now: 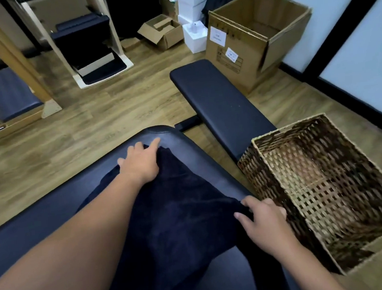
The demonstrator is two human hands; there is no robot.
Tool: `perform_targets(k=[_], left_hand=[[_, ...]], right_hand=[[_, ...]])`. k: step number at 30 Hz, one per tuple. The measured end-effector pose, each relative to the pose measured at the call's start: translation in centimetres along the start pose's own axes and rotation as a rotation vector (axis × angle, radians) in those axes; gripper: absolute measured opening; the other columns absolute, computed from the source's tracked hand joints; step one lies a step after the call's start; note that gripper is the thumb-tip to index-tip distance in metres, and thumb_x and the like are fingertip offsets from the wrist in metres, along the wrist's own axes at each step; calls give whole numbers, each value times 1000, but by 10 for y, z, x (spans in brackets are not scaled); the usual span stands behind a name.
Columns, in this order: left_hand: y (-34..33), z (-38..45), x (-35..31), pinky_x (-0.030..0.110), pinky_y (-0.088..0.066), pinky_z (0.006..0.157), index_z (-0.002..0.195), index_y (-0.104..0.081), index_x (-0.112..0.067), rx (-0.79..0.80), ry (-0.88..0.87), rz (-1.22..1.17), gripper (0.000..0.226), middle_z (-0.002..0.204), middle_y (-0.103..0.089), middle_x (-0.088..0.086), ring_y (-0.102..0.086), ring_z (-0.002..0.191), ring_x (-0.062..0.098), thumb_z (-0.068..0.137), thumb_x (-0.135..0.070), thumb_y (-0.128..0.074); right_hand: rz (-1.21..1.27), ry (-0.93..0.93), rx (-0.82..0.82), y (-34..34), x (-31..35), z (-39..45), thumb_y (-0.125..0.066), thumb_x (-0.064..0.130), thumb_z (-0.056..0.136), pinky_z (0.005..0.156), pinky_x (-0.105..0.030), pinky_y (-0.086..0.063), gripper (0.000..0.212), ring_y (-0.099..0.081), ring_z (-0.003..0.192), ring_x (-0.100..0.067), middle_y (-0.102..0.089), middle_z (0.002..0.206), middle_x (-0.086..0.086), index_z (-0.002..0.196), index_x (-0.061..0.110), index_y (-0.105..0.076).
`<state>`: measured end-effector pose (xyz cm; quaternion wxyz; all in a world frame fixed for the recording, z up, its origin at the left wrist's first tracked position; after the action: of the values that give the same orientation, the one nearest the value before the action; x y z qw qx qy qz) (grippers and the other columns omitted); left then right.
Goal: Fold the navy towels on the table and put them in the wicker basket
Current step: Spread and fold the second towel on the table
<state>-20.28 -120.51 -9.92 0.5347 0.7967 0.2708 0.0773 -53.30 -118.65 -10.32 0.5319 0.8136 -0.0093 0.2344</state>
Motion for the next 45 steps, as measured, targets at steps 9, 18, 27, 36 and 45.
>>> perform_targets(k=[9,18,27,36,45], left_hand=[[28,11,6,48,-51,85,114,-61,-11,-309,12,26,26,115,-55,16,-55,105,40,88,-14,-58],[8,6,-45,43,-29,87,134,-48,-45,-24,-484,417,63,117,-52,-13,-32,101,18,82,-11,-52],[40,-3,-37,34,-34,71,90,-60,-18,-144,-360,537,11,103,-53,1,-59,92,27,80,-15,-62],[64,-94,73,37,-36,71,106,-59,-16,-308,-174,500,17,122,-40,10,-57,92,34,89,-13,-55],[26,-244,239,44,-49,67,111,-45,-9,-246,51,299,25,128,-50,9,-64,88,35,88,0,-48]], right_hand=[[28,-92,-87,8,-18,-5,-57,33,99,92,-43,-40,19,-53,109,-23,-63,100,13,116,32,-65],[-119,-121,23,-7,29,12,-61,65,88,96,-42,-42,45,-44,117,-23,-51,119,5,116,31,-59],[234,-72,99,10,43,17,-79,41,79,88,-34,-55,37,-67,101,-15,-72,101,14,112,32,-67],[196,424,410,-16,166,-53,-55,39,73,78,-32,-58,40,-67,89,-15,-72,91,9,113,36,-56],[49,709,662,-98,284,-186,-58,33,86,89,-42,-57,44,-66,98,-26,-69,106,1,128,31,-46]])
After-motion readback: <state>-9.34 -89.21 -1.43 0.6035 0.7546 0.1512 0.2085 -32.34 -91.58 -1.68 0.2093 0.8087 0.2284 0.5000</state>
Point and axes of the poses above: each hand's wrist, its own z-axis towards the middle knuckle, its own y-axis out of the back of the hand, x = y × z, the point moved 6 cm from there along z, towards the middle knuckle
